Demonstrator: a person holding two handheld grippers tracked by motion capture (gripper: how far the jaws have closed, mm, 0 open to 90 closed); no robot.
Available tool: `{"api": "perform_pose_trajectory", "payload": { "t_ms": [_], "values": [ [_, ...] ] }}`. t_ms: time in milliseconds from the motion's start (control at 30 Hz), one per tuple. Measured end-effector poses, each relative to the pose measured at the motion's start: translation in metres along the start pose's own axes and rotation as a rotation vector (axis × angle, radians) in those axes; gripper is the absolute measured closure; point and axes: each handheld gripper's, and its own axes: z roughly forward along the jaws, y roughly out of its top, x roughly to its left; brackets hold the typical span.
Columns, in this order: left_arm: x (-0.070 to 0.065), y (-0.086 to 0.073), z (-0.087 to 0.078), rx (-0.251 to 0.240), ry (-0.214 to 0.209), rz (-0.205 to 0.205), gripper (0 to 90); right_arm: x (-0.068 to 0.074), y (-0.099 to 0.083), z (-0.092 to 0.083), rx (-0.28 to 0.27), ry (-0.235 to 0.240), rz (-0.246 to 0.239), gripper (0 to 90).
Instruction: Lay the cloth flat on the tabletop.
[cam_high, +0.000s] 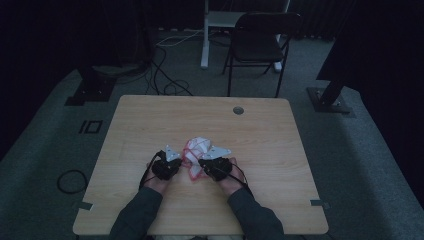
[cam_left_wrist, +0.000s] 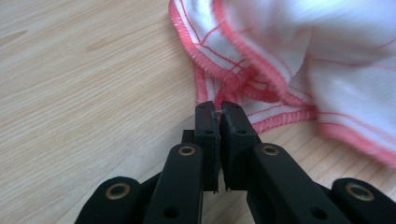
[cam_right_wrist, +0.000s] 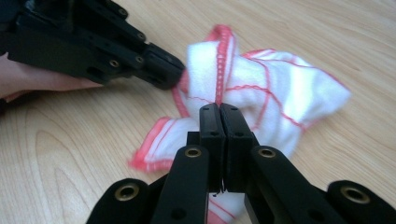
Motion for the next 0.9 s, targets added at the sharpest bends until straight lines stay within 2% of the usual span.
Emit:
{"api": "perform_pose_trajectory", "payload": {
  "t_ms": [233, 500, 900],
  "values": [
    [0.003, -0.003, -0.003, 0.006, 0.010, -0.004, 86.8, -0.009, -0.002, -0.013, -0.013, -0.022, 0.008, 89.5],
    [0.010, -0.010, -0.009, 0.005, 0.020, -0.015, 86.8, -0.028, -0.011, -0.031, -0.015, -0.069, 0.031, 89.5],
    [0.017, -0.015, -0.014, 0.010, 0.032, -0.032, 86.8, -0.049, -0.023, -0.045, -0.015, -0.110, 0.073, 89.5]
  ]
}}
